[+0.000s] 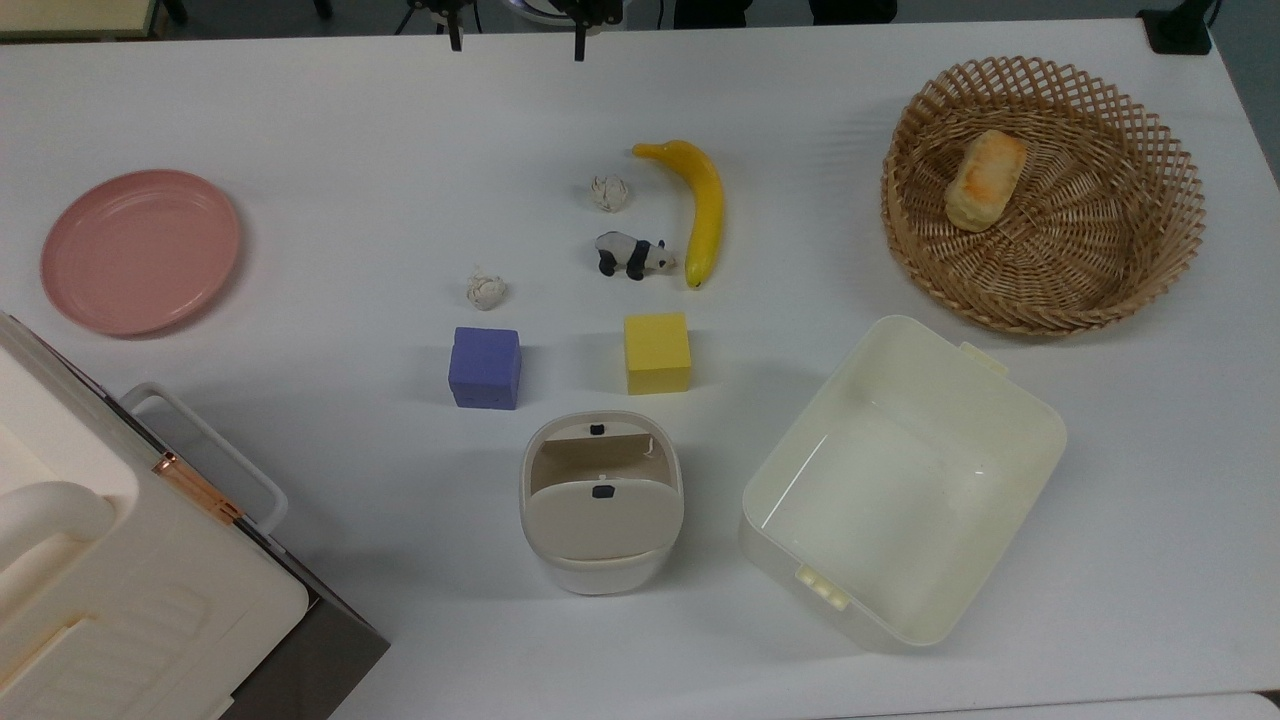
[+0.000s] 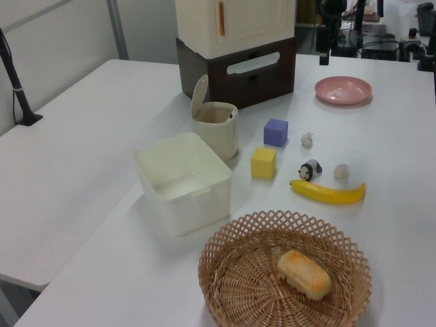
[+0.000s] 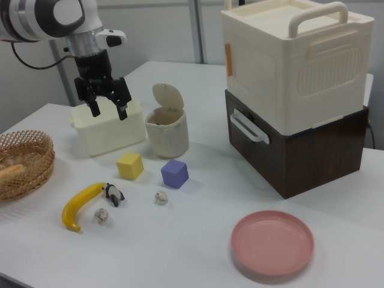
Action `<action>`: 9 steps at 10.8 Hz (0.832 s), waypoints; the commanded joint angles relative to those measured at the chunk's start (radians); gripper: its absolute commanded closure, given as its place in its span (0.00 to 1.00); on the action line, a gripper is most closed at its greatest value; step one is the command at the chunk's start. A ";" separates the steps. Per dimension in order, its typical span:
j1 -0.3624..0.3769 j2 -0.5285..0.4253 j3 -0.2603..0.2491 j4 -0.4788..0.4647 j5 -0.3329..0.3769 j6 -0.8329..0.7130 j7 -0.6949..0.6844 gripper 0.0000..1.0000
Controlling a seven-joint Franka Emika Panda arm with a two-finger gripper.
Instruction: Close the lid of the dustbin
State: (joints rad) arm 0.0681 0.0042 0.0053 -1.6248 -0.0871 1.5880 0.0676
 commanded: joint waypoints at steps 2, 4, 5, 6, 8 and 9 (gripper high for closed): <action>-0.001 0.008 0.002 0.031 0.015 0.007 0.011 0.00; -0.004 0.011 0.002 0.031 0.015 0.032 0.008 0.00; -0.002 0.020 0.002 0.031 0.015 0.036 0.008 0.00; 0.001 0.019 0.002 0.031 0.015 0.036 0.008 0.00; 0.004 0.013 0.005 0.032 0.017 0.035 0.009 0.00; 0.006 0.013 0.007 0.032 0.017 0.036 0.009 0.00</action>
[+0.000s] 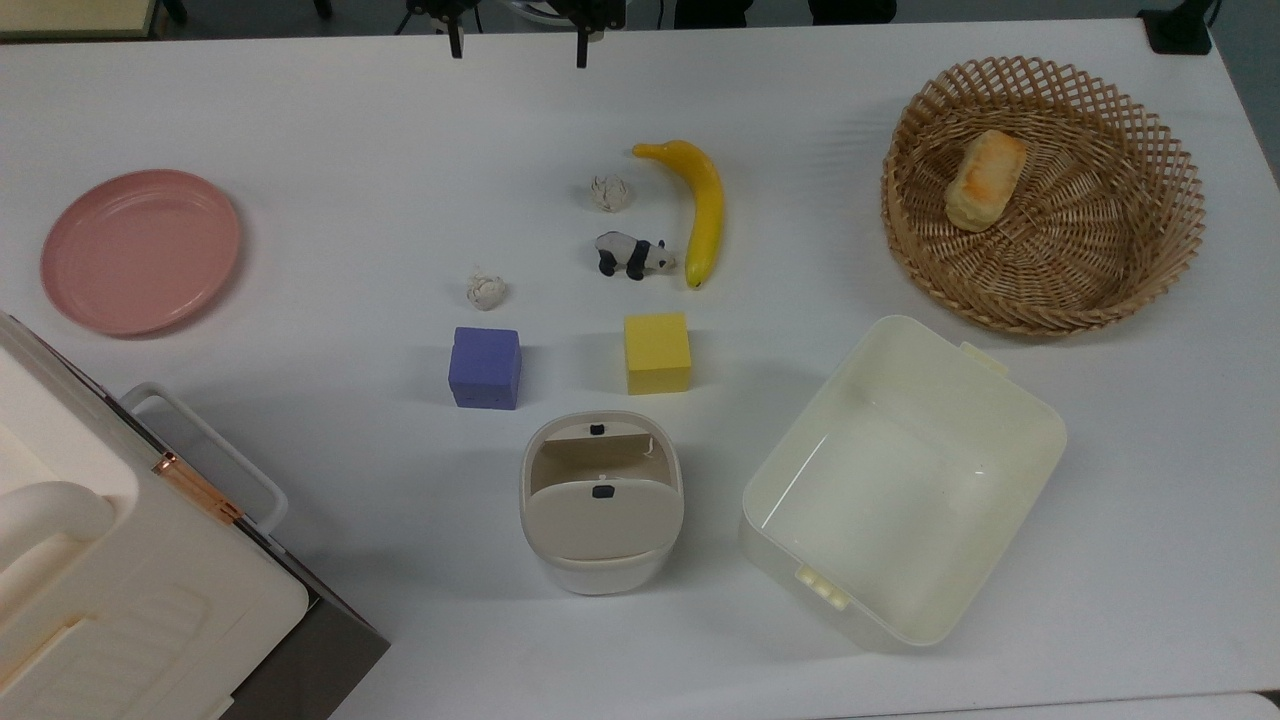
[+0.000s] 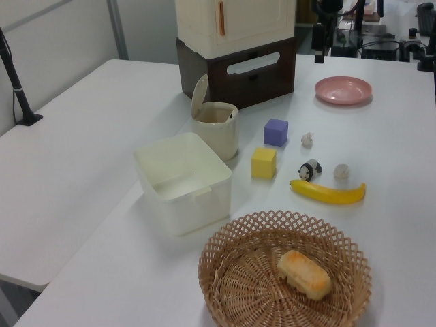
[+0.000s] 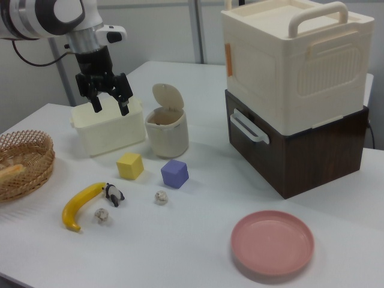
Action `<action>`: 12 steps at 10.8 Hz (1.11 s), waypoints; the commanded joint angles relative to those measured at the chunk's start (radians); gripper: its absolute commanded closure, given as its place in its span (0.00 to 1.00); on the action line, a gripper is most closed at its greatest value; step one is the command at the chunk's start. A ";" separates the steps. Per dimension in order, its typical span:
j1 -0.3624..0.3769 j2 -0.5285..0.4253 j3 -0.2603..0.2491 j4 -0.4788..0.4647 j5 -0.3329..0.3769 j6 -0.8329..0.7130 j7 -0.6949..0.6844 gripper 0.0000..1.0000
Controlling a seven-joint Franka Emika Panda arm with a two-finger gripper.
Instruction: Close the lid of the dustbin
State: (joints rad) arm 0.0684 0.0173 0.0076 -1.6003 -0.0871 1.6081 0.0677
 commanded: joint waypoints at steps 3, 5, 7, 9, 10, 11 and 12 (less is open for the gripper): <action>0.004 0.007 0.005 0.008 0.018 0.042 0.009 0.00; 0.004 0.009 0.006 0.008 0.020 0.065 0.009 0.00; 0.004 0.007 0.006 0.008 0.020 0.065 0.009 0.46; 0.004 0.009 0.006 0.008 0.020 0.065 -0.044 1.00; 0.004 0.007 0.006 0.008 0.020 0.065 -0.066 1.00; 0.004 0.007 0.006 0.008 0.020 0.064 -0.069 1.00; 0.004 0.006 0.006 0.008 0.020 0.064 -0.069 1.00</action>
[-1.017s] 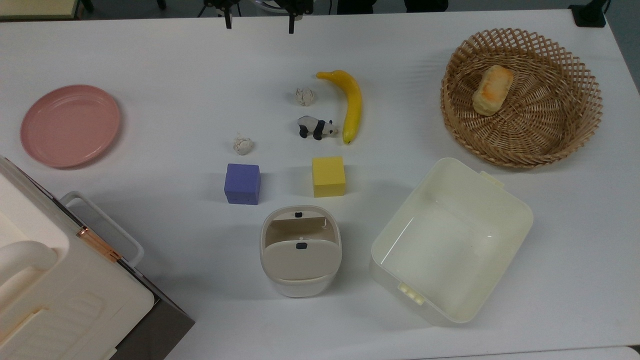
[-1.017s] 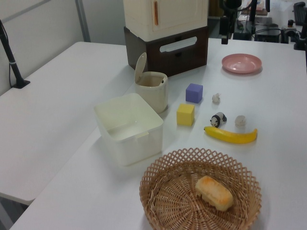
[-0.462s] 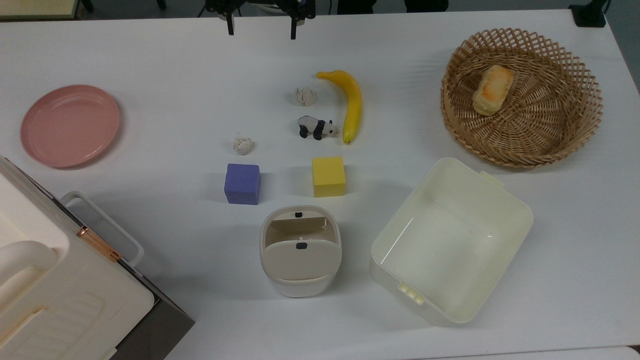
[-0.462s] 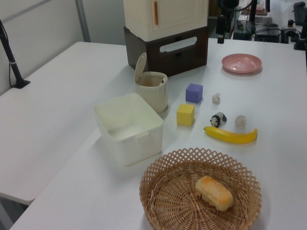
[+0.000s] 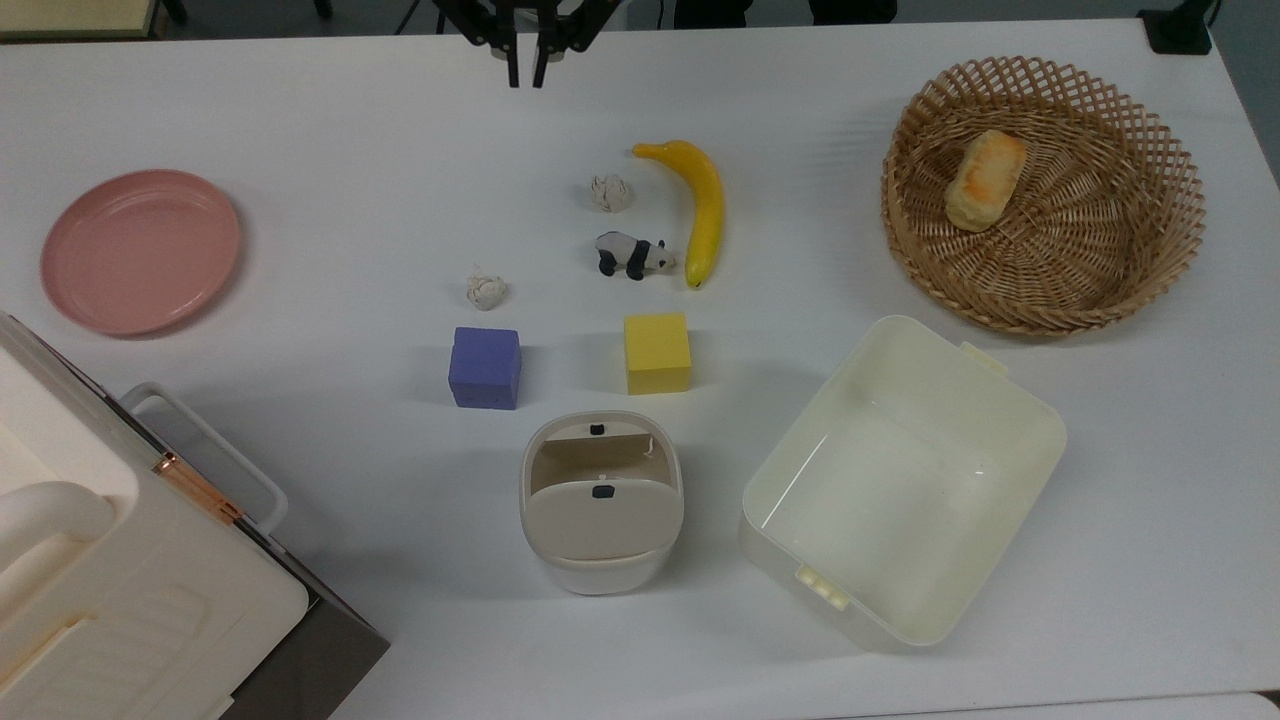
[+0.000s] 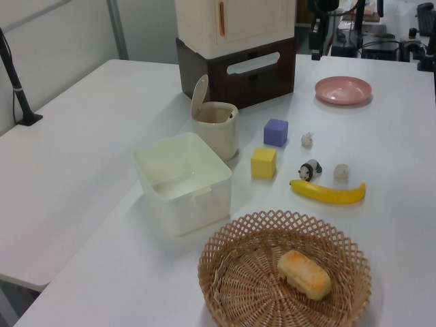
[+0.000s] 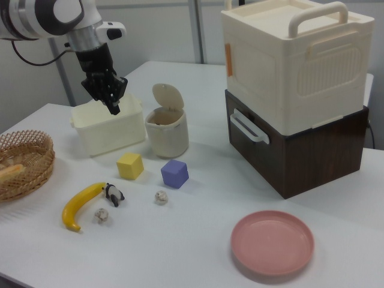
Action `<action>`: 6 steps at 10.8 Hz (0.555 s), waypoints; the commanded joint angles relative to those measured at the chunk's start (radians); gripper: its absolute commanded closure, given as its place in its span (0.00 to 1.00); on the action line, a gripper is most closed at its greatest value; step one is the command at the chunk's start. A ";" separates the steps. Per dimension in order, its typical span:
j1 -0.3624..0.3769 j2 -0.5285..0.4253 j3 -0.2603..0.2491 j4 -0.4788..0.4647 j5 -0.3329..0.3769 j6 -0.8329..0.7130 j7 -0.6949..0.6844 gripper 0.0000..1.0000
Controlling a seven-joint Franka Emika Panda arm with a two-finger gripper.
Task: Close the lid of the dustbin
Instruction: 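Move the gripper over the open lid of the cream dustbin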
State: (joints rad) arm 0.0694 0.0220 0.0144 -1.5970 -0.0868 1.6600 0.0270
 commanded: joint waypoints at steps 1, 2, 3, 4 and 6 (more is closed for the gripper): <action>0.004 0.001 -0.001 0.005 0.019 0.011 -0.028 1.00; 0.004 0.003 -0.001 0.005 0.019 0.011 -0.030 1.00; 0.004 0.004 -0.001 0.005 0.021 0.014 -0.030 1.00; 0.003 0.006 -0.001 0.005 0.021 0.015 -0.032 1.00; 0.003 0.012 -0.001 0.005 0.024 0.087 -0.032 1.00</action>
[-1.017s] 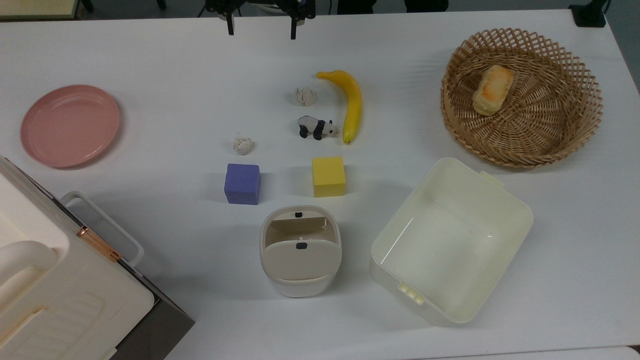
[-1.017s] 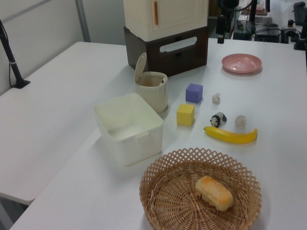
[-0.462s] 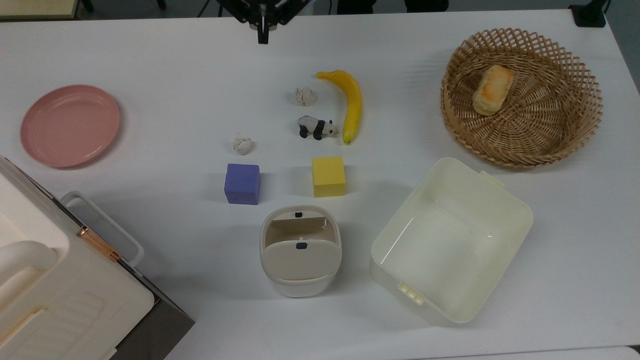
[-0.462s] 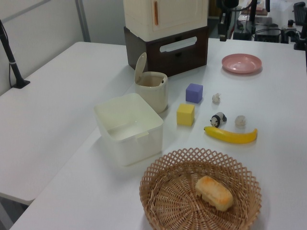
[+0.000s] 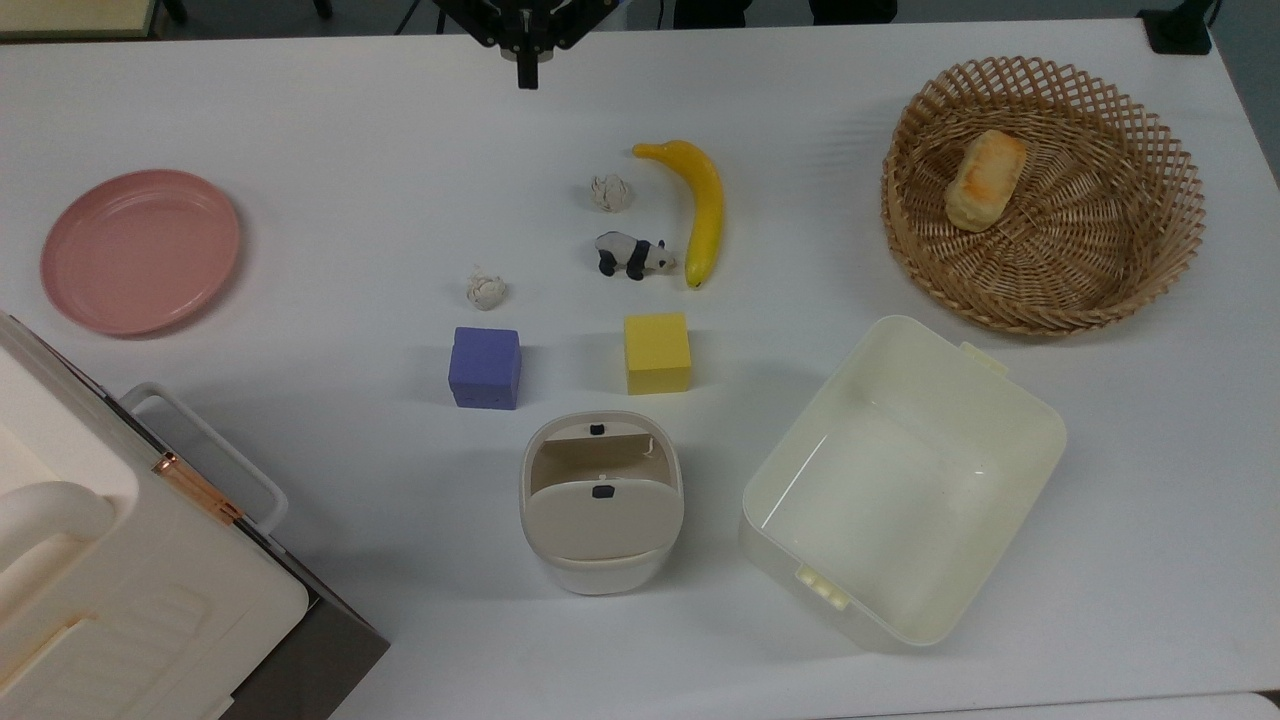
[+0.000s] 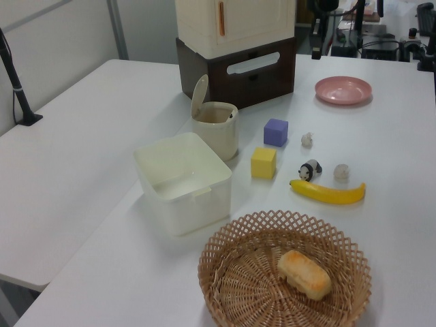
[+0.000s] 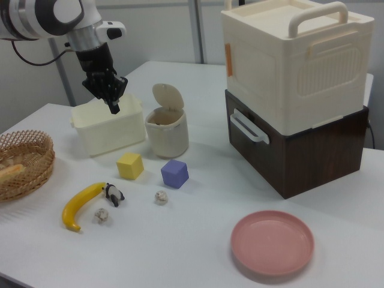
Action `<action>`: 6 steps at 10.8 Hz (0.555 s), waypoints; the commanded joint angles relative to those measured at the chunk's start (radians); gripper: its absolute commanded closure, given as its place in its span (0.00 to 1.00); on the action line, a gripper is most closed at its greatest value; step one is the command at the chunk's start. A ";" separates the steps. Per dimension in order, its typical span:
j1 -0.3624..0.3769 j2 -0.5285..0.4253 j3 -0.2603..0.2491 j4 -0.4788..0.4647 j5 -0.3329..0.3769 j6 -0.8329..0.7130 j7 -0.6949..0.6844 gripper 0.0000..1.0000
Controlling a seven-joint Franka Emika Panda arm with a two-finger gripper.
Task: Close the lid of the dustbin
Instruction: 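Move the gripper over the open lid of the cream dustbin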
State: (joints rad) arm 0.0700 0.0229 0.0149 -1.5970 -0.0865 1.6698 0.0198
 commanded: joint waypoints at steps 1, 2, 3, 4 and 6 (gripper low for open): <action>0.002 0.024 -0.001 0.008 0.034 0.120 -0.024 1.00; 0.002 0.046 -0.001 0.037 0.046 0.157 -0.024 1.00; 0.002 0.081 -0.001 0.069 0.045 0.175 -0.024 1.00; 0.002 0.113 -0.001 0.093 0.044 0.210 -0.024 1.00; 0.002 0.147 -0.001 0.104 0.047 0.342 -0.015 1.00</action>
State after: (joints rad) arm 0.0700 0.1139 0.0150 -1.5396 -0.0614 1.9069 0.0194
